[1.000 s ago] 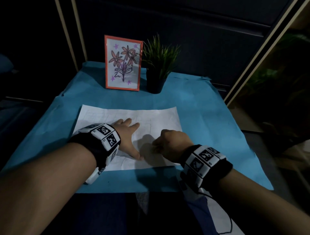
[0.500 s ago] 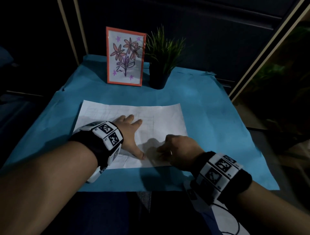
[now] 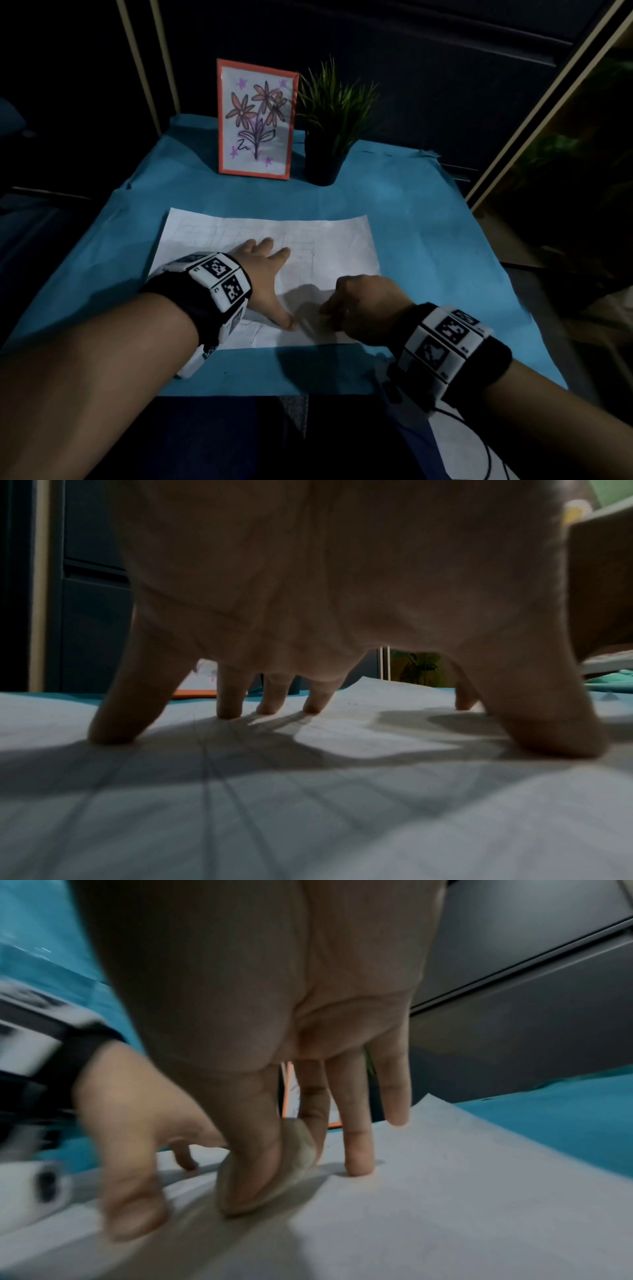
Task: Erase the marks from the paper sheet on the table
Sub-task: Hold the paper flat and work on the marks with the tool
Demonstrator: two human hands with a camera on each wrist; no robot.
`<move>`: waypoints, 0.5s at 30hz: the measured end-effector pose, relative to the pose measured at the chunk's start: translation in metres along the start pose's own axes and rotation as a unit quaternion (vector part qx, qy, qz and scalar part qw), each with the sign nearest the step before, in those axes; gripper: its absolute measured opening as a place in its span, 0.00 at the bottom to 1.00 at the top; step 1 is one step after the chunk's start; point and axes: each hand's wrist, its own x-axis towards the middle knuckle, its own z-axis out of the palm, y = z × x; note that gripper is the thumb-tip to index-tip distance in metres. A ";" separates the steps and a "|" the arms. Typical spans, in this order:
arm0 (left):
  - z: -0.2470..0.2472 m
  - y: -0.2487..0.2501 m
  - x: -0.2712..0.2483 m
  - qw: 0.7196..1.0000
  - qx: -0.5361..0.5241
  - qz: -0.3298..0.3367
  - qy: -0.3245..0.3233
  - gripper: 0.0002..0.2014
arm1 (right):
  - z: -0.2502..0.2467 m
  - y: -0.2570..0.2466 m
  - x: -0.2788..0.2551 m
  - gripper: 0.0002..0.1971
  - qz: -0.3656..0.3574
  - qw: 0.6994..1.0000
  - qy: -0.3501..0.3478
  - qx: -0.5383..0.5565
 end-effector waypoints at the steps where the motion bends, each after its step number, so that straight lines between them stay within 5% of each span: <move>1: 0.000 0.000 0.000 1.000 -0.002 -0.001 -0.001 0.67 | -0.003 -0.001 0.003 0.13 0.003 1.000 0.014 0.003; 9: 0.000 0.000 -0.001 1.000 0.002 0.003 0.001 0.68 | 0.001 -0.001 -0.003 0.14 -0.006 0.999 -0.027 -0.019; 15: -0.002 0.001 -0.003 1.000 -0.005 0.009 -0.003 0.68 | -0.013 -0.003 0.021 0.12 0.024 1.000 0.016 -0.010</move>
